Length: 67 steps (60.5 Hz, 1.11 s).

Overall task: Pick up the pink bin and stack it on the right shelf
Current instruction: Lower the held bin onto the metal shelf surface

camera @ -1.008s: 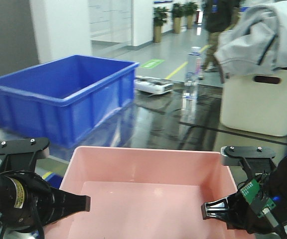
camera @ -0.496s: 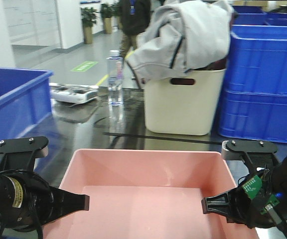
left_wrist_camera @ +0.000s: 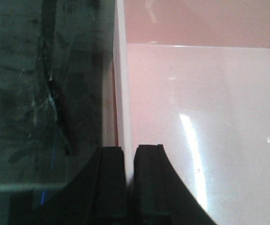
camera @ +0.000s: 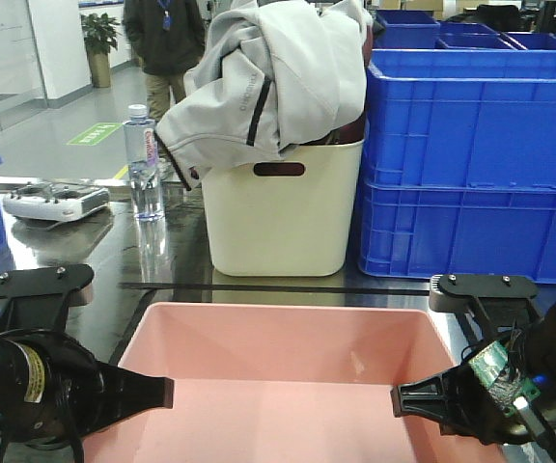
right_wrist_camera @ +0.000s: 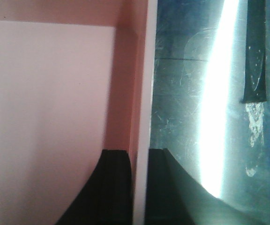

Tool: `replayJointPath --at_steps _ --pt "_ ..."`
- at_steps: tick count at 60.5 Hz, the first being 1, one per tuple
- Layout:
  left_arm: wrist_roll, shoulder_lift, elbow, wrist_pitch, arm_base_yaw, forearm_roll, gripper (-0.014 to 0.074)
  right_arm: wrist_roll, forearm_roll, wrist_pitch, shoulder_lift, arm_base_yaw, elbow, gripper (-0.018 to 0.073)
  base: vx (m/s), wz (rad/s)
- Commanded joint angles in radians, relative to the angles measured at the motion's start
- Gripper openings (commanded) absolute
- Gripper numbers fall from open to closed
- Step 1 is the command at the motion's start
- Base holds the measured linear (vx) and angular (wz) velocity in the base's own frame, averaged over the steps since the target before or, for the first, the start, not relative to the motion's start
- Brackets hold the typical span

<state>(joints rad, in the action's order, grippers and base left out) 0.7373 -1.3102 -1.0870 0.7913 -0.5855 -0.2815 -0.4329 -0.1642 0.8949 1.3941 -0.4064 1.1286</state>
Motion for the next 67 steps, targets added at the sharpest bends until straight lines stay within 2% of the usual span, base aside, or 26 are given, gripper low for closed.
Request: replayJointPath --at_steps 1,67 --pt "0.002 0.038 -0.028 -0.022 0.007 -0.068 0.0143 0.013 -0.095 0.017 -0.023 0.008 0.017 -0.0001 0.13 -0.13" --pt "0.002 0.038 -0.028 -0.021 0.007 -0.067 0.0143 0.013 -0.095 0.017 -0.023 0.008 0.017 -0.0001 0.10 -0.04"
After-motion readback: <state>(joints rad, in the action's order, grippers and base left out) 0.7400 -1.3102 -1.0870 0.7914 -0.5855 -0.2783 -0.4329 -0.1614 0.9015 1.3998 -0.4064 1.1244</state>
